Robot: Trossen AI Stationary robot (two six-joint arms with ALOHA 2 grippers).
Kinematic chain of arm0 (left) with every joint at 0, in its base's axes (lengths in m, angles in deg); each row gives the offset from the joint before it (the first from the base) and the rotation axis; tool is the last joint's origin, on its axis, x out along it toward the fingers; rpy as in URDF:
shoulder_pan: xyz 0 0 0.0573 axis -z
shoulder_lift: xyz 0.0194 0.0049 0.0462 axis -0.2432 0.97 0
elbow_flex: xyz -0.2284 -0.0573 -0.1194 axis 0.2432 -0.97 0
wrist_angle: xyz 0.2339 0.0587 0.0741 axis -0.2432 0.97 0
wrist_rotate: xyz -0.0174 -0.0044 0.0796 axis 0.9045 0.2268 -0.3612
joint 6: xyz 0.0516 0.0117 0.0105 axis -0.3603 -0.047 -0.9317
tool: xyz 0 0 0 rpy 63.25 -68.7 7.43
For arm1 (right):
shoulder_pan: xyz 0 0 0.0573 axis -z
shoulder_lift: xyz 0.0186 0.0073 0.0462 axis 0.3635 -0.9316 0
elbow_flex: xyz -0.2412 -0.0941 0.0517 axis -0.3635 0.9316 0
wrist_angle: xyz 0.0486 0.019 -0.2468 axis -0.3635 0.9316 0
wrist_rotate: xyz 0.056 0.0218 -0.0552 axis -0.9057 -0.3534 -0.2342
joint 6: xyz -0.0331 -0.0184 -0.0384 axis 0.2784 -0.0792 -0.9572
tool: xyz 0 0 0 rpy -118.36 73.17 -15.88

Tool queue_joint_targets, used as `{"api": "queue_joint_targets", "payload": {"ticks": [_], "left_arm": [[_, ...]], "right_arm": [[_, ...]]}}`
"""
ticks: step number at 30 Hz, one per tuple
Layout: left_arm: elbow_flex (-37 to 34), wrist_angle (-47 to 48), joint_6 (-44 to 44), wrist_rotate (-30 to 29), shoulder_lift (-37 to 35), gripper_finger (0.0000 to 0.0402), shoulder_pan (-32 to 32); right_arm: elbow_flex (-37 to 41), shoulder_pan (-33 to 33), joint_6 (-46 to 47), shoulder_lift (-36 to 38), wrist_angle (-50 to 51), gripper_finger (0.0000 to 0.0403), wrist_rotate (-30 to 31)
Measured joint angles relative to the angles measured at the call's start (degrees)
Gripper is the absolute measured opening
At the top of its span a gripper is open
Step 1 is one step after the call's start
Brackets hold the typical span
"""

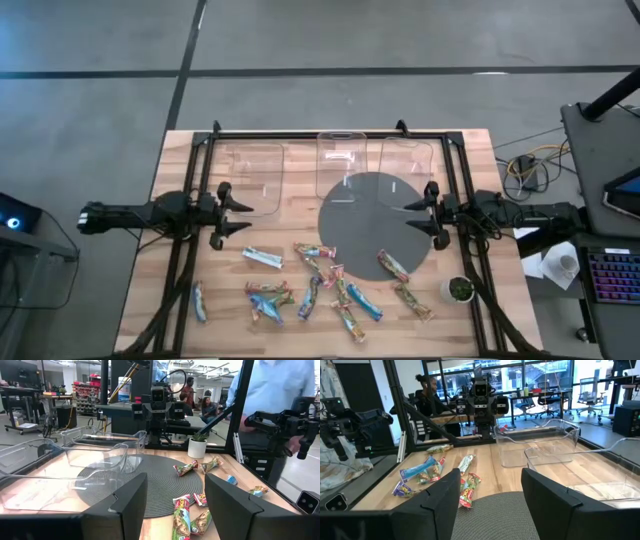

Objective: Pick and place Granola Bars by type

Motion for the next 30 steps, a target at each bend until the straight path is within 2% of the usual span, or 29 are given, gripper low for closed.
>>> {"api": "queue_joint_targets", "payload": {"ticks": [27,28,30], "left_arm": [[0.0,0.0,0.0,0.0,0.0,0.0181,0.0],[0.0,0.0,0.0,0.0,0.0,0.0181,0.0],[0.0,0.0,0.0,0.0,0.0,0.0181,0.0]], "right_arm": [[0.0,0.0,0.1,0.0,0.0,0.0201,0.0],[0.0,0.0,1.3,0.0,-0.1,0.0201,0.0],[0.0,0.0,10.5,0.0,-0.3,0.0201,0.1]]}}
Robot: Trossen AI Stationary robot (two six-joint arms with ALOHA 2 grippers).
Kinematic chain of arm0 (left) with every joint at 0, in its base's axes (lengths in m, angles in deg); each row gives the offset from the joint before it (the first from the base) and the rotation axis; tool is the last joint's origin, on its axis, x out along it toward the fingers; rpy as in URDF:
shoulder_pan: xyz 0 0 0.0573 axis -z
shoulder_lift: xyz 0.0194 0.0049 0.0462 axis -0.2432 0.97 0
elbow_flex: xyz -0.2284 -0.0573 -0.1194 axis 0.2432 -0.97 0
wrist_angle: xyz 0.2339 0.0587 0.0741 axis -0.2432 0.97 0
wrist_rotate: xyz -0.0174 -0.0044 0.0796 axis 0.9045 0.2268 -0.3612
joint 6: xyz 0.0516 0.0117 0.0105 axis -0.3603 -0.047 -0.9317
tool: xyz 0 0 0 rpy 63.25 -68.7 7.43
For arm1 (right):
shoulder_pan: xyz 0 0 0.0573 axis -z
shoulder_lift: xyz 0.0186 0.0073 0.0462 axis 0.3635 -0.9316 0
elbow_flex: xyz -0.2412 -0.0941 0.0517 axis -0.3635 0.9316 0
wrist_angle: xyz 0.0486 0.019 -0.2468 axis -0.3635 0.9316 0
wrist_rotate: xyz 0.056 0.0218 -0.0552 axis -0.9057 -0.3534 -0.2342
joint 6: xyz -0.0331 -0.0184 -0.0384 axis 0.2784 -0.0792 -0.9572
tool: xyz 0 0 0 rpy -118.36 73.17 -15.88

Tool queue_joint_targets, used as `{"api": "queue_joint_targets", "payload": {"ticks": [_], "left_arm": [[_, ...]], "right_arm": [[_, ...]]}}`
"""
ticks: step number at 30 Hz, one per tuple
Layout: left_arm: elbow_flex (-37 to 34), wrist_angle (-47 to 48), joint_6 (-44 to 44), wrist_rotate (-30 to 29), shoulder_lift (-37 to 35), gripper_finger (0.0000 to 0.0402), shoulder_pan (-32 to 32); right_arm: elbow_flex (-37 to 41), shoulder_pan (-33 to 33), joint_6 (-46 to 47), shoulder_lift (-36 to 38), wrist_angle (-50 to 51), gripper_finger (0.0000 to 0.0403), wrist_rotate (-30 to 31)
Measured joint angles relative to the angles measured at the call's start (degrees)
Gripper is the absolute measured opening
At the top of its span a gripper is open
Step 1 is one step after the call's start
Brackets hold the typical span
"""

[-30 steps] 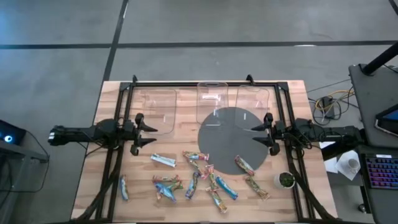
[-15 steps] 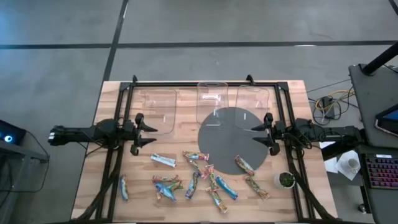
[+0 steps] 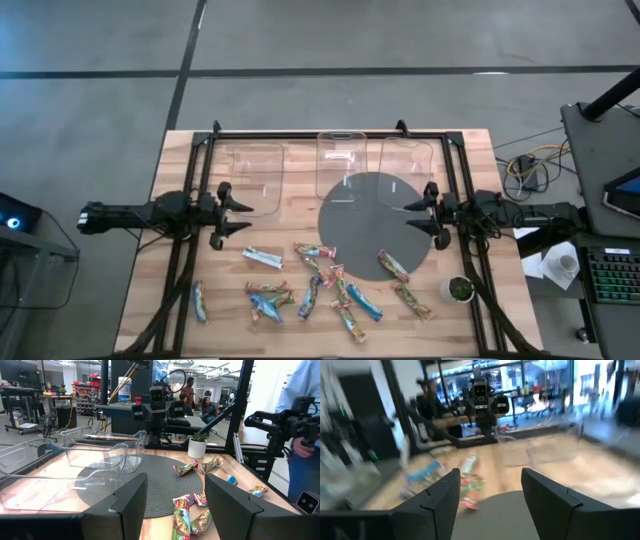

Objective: Pick and place Granola Bars by type
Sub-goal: Adjust the right transparent bin

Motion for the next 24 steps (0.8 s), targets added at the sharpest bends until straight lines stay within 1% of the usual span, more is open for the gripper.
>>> {"api": "queue_joint_targets", "payload": {"ticks": [2,4,6,10,11,12,14,16,20,22,24], "left_arm": [[0.0,0.0,0.0,0.0,0.0,0.0181,0.0],[0.0,0.0,0.0,0.0,0.0,0.0181,0.0],[0.0,0.0,0.0,0.0,0.0,0.0181,0.0],[0.0,0.0,0.0,0.0,0.0,0.0181,0.0],[0.0,0.0,0.0,0.0,0.0,0.0181,0.0],[0.0,0.0,0.0,0.0,0.0,0.0181,0.0],[0.0,-0.1,0.0,0.0,0.0,0.0181,0.0],[0.0,0.0,0.0,0.0,0.0,0.0181,0.0],[0.0,-0.1,0.0,0.0,0.0,0.0181,0.0],[0.0,-0.1,0.0,0.0,0.0,0.0181,0.0],[0.0,-0.1,0.0,0.0,0.0,0.0181,0.0]], "right_arm": [[0.0,0.0,12.0,0.0,0.9,0.0201,0.1],[0.0,0.0,20.3,-0.7,1.5,0.0201,0.1],[0.0,0.0,23.6,-1.2,1.1,0.0201,0.0],[-0.1,0.0,24.2,-1.3,1.2,0.0201,0.2],[-0.1,0.0,27.4,-1.3,0.7,0.0201,0.3],[-0.1,0.0,32.8,-1.3,-0.1,0.0201,0.5],[-0.1,0.0,44.6,-1.3,-0.5,0.0201,3.1],[0.0,0.0,50.5,-1.5,-0.6,0.0201,6.5],[0.0,0.0,51.3,-1.4,-7.5,0.0201,8.3],[0.0,0.0,50.3,-1.5,-13.2,0.0201,11.5],[-0.1,0.1,47.0,-1.5,-20.8,0.0201,15.3]]}}
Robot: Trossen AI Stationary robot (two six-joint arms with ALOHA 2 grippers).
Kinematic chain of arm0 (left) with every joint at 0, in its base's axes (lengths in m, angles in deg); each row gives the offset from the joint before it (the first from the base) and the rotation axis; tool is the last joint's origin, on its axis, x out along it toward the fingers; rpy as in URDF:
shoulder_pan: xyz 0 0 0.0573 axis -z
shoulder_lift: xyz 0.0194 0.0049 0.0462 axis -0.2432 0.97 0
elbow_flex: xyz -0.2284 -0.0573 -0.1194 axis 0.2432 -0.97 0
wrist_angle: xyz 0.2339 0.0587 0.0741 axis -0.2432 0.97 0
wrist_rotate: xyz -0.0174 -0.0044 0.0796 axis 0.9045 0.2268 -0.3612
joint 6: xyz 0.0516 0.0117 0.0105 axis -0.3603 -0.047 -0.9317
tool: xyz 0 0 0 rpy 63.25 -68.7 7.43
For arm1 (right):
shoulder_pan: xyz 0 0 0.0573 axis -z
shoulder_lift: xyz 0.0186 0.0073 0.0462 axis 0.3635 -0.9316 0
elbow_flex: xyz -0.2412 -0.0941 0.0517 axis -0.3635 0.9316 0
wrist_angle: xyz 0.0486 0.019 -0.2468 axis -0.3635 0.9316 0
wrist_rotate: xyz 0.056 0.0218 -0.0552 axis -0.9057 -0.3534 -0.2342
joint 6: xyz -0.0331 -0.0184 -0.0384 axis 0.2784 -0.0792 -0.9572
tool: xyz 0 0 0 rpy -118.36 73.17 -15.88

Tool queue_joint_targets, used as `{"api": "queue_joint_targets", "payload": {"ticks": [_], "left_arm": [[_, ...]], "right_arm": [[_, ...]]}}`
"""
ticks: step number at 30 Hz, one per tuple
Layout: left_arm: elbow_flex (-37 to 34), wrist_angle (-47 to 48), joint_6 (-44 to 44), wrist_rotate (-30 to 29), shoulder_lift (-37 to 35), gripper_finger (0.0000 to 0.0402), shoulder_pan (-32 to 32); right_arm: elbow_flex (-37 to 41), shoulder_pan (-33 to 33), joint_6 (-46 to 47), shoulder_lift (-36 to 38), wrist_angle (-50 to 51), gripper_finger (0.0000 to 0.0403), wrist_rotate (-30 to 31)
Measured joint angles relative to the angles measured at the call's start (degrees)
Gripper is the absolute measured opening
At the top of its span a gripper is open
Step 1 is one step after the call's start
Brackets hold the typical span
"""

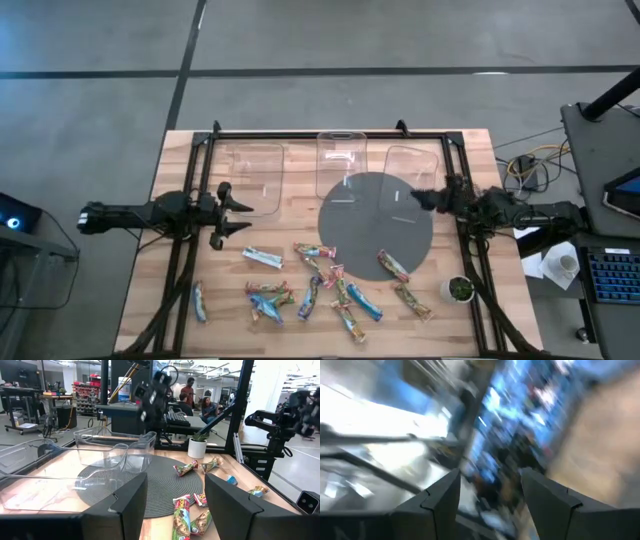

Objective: Pick and place Granola Bars by type
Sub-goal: Adjust the right transparent bin

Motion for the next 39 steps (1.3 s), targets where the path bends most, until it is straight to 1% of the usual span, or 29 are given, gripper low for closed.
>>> {"api": "queue_joint_targets", "payload": {"ticks": [2,4,7,11,13,16,19,21,25,27,30,32,33,36,37,39], "left_arm": [[0.0,0.0,0.0,0.0,0.0,0.0181,0.0],[0.0,0.0,0.0,0.0,0.0,0.0181,0.0],[0.0,0.0,0.0,0.0,0.0,0.0181,0.0],[0.0,0.0,0.0,0.0,0.0,0.0181,0.0],[0.0,0.0,0.0,0.0,0.0,0.0181,0.0],[0.0,0.0,0.0,0.0,0.0,0.0181,0.0],[0.0,-0.1,0.0,0.0,0.0,0.0181,0.0],[0.0,-0.2,0.0,0.0,0.0,0.0181,0.0],[0.0,-0.2,0.0,0.0,0.0,0.0181,0.0],[0.0,-0.2,0.0,0.0,0.0,0.0181,0.0],[0.0,-0.2,0.0,0.0,0.0,0.0181,0.0],[0.0,-0.2,0.0,0.0,0.0,0.0181,0.0],[0.0,-0.2,0.0,0.0,0.0,0.0181,0.0],[0.0,-0.2,0.0,0.0,0.0,0.0181,0.0],[0.0,-0.2,0.0,0.0,0.0,0.0181,0.0],[0.0,-0.2,0.0,0.0,0.0,0.0181,0.0]], "right_arm": [[-1.9,0.0,-4.2,-0.7,-3.5,0.0201,2.8],[-6.3,-0.4,-7.1,-2.9,-0.7,0.0201,2.5],[-15.3,-2.0,-6.8,-10.5,12.3,0.0201,-1.4],[-26.4,-5.5,-2.1,-26.1,36.5,0.0201,-7.9],[-30.1,-8.1,0.4,-34.0,43.6,0.0201,-11.5],[-33.9,-13.6,1.3,-44.1,42.7,0.0201,-16.1],[-37.8,-18.8,3.1,-52.2,42.3,0.0201,-16.9],[-39.7,-21.7,5.0,-56.8,45.6,0.0201,-15.8],[-41.0,-25.3,14.2,-63.7,52.5,0.0201,-9.6],[-41.0,-26.1,19.7,-65.9,54.6,0.0201,-6.2],[-40.8,-26.4,27.0,-67.1,58.3,0.0201,-0.5],[-40.8,-25.5,33.1,-66.9,63.7,0.0201,2.8],[-40.8,-24.6,36.6,-66.9,68.3,0.0201,3.8],[-40.2,-21.5,44.4,-66.4,81.3,0.0201,4.6],[-39.8,-20.4,45.8,-66.2,84.2,0.0201,4.7],[-39.4,-18.1,44.8,-65.1,84.7,0.0201,5.9]]}}
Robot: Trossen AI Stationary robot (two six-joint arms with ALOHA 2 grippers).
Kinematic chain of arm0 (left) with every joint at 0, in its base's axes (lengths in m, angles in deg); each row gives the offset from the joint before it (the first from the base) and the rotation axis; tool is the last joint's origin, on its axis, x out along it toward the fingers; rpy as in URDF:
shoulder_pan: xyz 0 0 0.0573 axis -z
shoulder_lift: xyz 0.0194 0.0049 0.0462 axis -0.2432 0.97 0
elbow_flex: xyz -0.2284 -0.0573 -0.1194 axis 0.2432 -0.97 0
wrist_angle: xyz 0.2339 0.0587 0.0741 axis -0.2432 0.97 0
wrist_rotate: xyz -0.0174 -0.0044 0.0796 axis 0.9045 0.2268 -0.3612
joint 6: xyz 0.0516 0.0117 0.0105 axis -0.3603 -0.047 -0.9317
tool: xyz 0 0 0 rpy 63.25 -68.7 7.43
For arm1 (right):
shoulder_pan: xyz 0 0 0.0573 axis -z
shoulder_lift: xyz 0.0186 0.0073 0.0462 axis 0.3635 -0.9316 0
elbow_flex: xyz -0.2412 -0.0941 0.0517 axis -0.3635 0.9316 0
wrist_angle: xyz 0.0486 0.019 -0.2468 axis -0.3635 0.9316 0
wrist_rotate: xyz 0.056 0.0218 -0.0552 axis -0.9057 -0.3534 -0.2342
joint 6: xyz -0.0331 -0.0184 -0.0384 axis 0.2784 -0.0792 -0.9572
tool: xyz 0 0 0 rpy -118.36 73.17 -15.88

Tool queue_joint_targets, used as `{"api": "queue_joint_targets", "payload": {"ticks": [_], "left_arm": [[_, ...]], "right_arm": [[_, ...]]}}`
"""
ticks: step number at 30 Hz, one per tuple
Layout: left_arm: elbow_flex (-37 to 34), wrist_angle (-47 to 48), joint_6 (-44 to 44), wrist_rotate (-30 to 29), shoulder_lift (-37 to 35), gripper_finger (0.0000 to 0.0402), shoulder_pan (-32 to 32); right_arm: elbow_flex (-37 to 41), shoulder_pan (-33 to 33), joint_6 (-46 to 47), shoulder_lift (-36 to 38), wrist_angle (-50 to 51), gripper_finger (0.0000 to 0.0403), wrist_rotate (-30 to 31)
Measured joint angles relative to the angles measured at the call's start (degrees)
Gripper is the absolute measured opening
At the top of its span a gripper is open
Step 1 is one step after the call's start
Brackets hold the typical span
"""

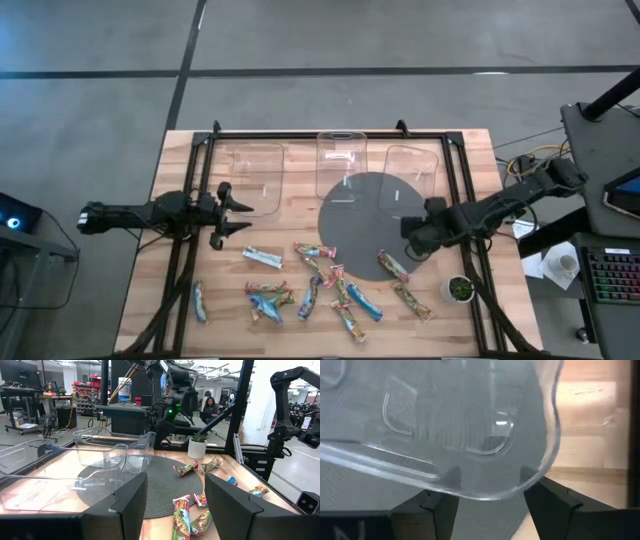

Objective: Pick and place Granola Bars by type
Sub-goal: Adjust the right transparent bin, then put the red granola bar into the right transparent bin

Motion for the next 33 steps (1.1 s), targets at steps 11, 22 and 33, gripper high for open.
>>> {"api": "queue_joint_targets", "payload": {"ticks": [11,22,33], "left_arm": [[0.0,-0.1,0.0,0.0,0.0,0.0181,0.0],[0.0,-0.1,0.0,0.0,0.0,0.0181,0.0],[0.0,-0.1,0.0,0.0,0.1,0.0181,0.0]], "right_arm": [[0.0,6.9,3.6,3.3,4.1,0.0201,11.1],[-3.1,6.3,-10.2,3.7,1.0,0.0201,8.9],[-4.5,4.0,-39.9,-8.7,-18.0,0.0201,-21.4]]}}
